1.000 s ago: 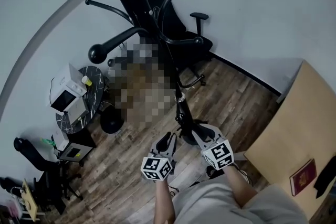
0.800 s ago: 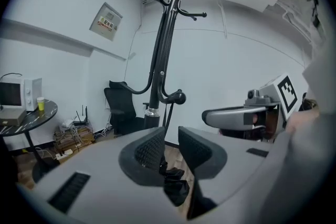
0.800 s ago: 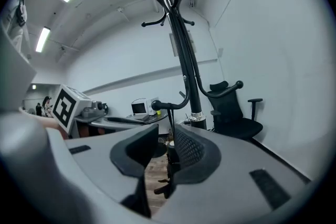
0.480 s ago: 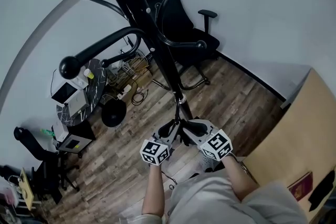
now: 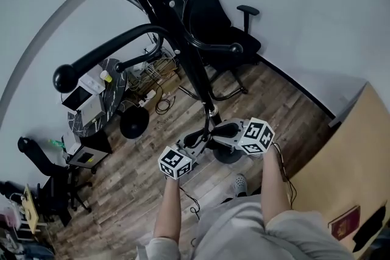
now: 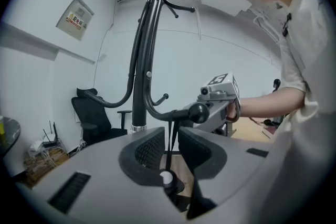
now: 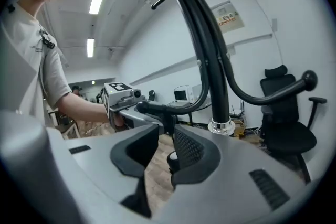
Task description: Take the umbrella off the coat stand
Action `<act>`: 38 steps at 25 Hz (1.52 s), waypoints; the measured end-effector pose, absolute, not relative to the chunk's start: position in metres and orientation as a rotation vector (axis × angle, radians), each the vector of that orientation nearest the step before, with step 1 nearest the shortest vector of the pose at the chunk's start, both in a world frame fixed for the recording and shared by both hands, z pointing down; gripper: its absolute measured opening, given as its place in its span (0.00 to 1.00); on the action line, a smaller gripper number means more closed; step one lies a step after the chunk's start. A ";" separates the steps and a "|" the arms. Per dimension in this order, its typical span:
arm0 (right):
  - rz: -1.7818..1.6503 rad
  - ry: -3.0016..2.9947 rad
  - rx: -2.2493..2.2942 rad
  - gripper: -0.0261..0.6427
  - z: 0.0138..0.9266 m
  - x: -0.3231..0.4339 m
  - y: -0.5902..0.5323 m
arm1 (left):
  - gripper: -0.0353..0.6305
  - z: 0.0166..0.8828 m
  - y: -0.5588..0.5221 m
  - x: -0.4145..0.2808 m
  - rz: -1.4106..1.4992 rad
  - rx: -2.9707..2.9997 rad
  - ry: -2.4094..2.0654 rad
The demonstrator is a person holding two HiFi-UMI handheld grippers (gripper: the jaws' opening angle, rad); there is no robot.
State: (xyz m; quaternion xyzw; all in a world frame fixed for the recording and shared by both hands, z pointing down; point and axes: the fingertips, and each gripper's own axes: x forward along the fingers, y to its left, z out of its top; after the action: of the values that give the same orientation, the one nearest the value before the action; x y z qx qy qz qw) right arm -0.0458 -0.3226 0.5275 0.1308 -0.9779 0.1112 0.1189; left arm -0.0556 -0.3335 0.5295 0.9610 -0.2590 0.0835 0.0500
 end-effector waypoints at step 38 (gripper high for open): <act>0.266 -2.939 0.546 0.17 0.536 -0.066 -0.334 | 0.09 0.526 -0.338 -0.068 0.308 2.974 -0.698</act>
State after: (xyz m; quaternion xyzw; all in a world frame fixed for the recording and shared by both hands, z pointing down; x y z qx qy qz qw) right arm -0.0663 -0.3337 0.5362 0.1814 -0.9769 0.0885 0.0703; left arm -0.0679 -0.3375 0.5259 0.9680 -0.2271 0.1004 0.0357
